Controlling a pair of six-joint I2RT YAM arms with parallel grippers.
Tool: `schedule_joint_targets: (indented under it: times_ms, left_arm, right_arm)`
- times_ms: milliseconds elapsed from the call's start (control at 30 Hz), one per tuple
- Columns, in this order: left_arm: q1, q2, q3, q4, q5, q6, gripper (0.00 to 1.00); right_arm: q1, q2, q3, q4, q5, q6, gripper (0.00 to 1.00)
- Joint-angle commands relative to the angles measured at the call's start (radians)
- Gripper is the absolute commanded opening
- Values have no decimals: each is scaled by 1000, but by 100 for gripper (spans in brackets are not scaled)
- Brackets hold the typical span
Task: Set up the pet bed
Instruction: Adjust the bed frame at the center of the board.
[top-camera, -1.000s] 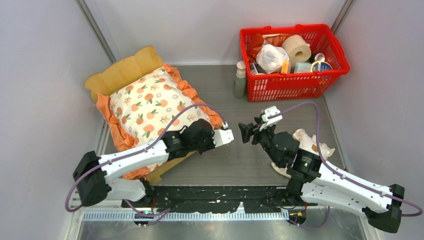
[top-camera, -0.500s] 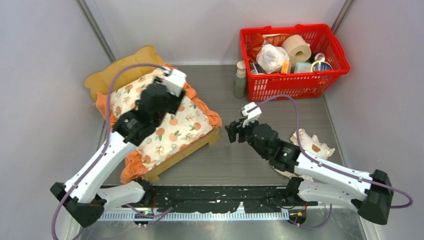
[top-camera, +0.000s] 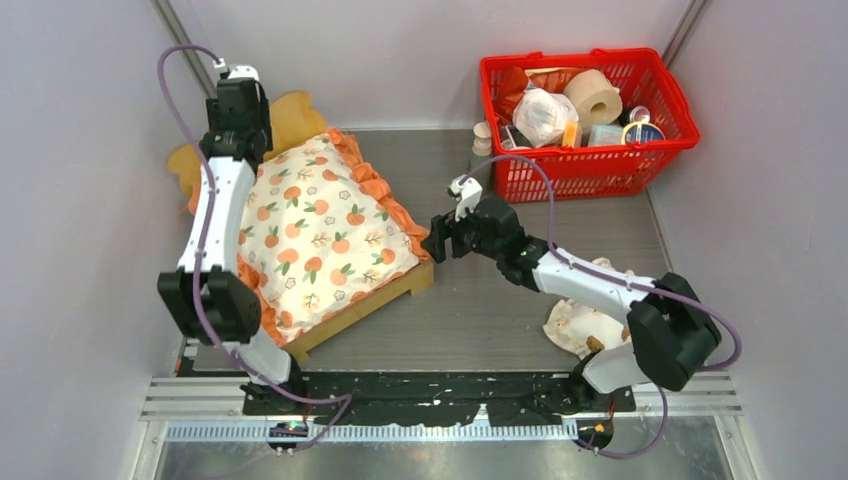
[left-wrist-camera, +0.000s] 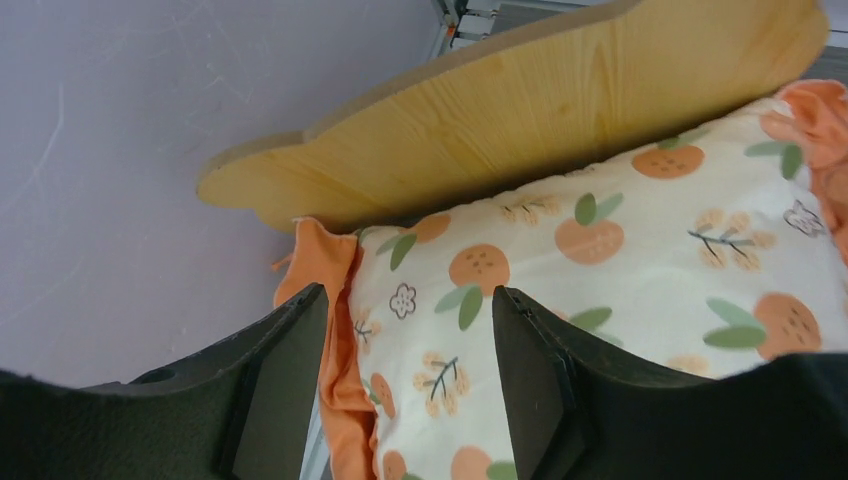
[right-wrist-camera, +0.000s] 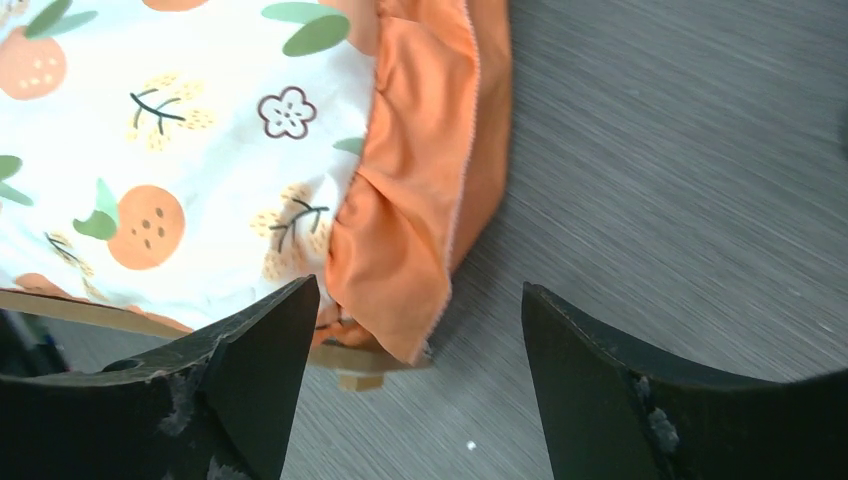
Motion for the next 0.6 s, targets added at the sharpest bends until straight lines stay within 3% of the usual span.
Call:
schedule_joint_targets:
  times_ms: [0, 67, 200, 400, 467, 567]
  left_arm:
    - [45, 153, 180, -17, -1, -10, 65]
    - [53, 219, 237, -14, -48, -7, 66]
    - [83, 338, 338, -46, -9, -33, 65]
    - [87, 449, 351, 43, 49, 26, 61]
    - [90, 475, 354, 89, 93, 43, 57]
    - [89, 496, 333, 180, 225, 74, 43]
  right_arm:
    - [-57, 107, 60, 137, -171, 130, 81]
    - [-67, 178, 110, 135, -212, 154, 82]
    - [-74, 313, 186, 141, -315, 213, 83]
    - [-109, 429, 151, 379, -446, 386, 80]
    - [-114, 442, 132, 429, -474, 395, 77]
    - [-114, 422, 84, 465, -485, 398, 75]
